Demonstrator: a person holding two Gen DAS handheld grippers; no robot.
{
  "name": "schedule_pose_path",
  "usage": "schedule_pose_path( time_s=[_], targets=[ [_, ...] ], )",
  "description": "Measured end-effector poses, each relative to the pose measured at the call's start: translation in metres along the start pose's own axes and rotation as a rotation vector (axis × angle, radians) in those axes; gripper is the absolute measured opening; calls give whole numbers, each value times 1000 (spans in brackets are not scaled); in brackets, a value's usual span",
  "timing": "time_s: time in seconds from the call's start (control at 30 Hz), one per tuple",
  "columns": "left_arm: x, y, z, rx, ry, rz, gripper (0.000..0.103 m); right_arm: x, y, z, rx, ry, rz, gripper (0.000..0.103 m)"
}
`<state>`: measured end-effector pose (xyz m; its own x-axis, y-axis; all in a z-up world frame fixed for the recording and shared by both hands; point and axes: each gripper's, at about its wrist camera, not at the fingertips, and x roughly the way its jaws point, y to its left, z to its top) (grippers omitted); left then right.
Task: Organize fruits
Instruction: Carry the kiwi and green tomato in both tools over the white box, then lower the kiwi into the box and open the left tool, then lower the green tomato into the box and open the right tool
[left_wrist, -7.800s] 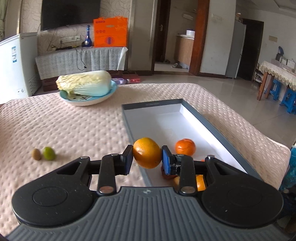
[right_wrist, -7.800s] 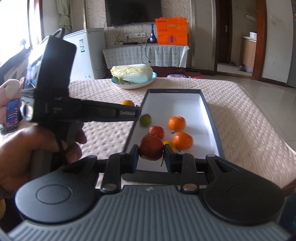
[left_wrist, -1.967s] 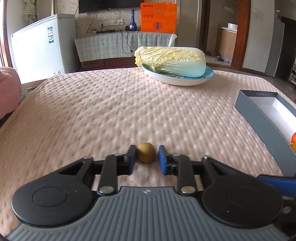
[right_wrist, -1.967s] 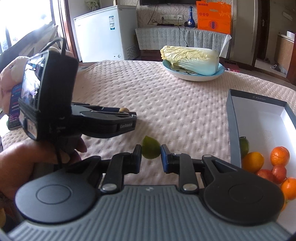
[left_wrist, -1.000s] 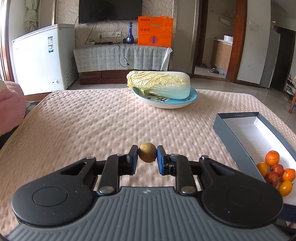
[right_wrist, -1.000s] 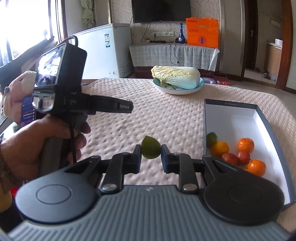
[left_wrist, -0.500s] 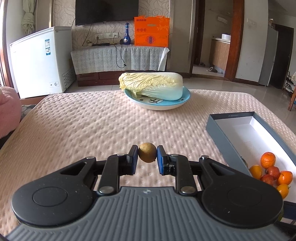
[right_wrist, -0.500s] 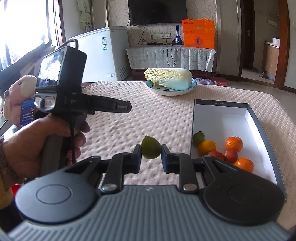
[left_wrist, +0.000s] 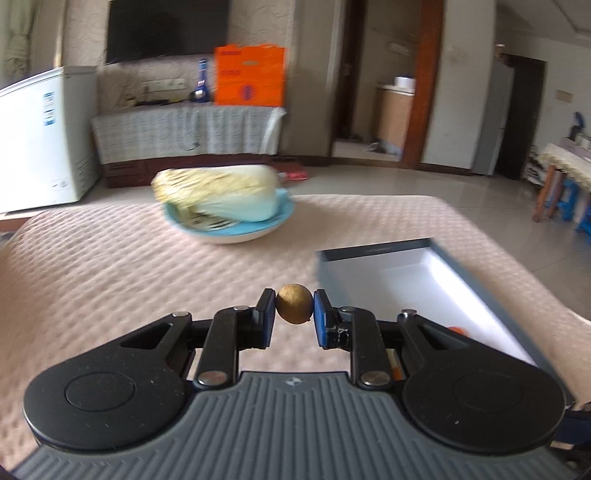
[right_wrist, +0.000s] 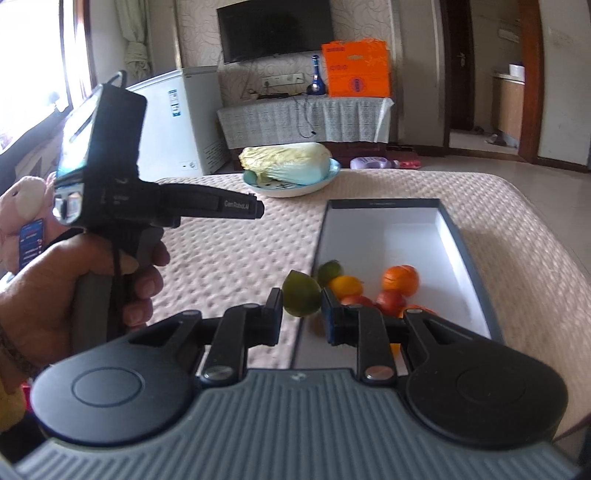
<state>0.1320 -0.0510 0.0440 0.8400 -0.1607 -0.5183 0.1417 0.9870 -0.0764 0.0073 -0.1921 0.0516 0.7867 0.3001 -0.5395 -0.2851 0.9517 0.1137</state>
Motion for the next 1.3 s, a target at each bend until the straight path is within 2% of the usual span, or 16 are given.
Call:
schedule_pose_path(
  time_s=[0.23,0.5,0.97,1.1,1.3],
  targets=[
    [20,-57,-3,34,26,-81,26,0,-19,-9,27,26,-47,25],
    [43,-93,-7,52,55,-122,26,-4,-38,-16,53,47,-79,25],
    [50,-104,-9,71,66,-118,27,-3,-50,-18,77,59,-92,25],
    [47,-104,-9,76,60,-118,32,-4,-50,-19,77,57,-95,25],
    [45,-103,-9,82,56,-121,33,1,-50,-18,76,56,-100,25]
  ],
)
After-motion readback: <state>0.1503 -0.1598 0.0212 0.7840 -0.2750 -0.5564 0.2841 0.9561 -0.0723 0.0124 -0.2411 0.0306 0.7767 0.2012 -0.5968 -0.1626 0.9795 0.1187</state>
